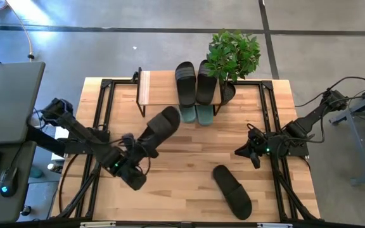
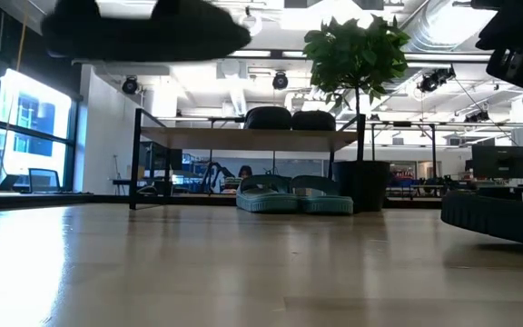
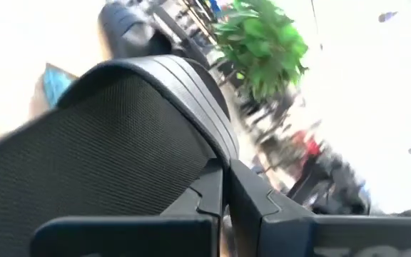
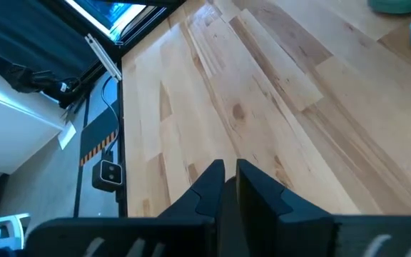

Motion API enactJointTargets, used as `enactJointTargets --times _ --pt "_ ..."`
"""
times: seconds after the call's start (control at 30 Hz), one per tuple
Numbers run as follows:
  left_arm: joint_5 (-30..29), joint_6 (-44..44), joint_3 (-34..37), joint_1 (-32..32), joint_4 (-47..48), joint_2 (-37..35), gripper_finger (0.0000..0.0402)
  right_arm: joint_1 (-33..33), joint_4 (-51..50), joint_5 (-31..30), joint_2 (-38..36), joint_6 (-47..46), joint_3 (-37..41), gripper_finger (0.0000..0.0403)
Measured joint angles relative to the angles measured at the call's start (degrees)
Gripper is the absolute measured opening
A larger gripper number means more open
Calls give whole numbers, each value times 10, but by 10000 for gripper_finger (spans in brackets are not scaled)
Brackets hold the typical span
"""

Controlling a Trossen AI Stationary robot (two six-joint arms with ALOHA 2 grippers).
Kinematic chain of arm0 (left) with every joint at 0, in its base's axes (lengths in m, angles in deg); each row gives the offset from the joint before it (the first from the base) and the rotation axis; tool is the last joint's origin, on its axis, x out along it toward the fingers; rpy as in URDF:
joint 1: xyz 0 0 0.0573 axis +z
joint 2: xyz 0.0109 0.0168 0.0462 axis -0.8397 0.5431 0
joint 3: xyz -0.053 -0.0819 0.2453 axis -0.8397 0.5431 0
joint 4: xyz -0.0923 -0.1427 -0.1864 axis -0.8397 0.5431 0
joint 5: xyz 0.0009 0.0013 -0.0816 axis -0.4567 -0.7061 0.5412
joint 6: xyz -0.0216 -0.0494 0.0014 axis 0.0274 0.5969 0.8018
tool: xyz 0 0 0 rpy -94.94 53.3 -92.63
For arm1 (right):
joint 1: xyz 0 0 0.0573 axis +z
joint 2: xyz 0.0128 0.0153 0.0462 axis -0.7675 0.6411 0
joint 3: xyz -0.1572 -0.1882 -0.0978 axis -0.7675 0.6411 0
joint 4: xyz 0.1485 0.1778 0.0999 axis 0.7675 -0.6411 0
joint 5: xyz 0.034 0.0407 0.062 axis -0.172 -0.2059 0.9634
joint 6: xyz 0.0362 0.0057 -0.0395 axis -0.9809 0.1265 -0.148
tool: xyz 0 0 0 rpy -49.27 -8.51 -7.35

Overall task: Pick and place slides into the shelf
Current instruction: Move the black slipper to the center of the table

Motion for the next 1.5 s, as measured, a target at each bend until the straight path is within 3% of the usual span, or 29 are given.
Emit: enactJointTargets --times 0.17,0.4,0.8,1.03,1.17,1.5 --pt "3 8 37 50 -121 47 0 0 -3 0 0 -19 0 30" --pt "14 8 33 109 -166 102 0 0 -6 14 1 -59 0 30" --pt "110 -26 33 118 -128 123 0 0 -26 32 1 -57 0 30" --pt "38 -100 22 76 -135 117 0 0 -34 32 1 -37 0 30" --pt "115 -158 10 81 -135 118 0 0 -39 36 1 -36 0 30" --pt "181 -19 8 98 -41 162 0 0 -43 47 0 -51 0 30"
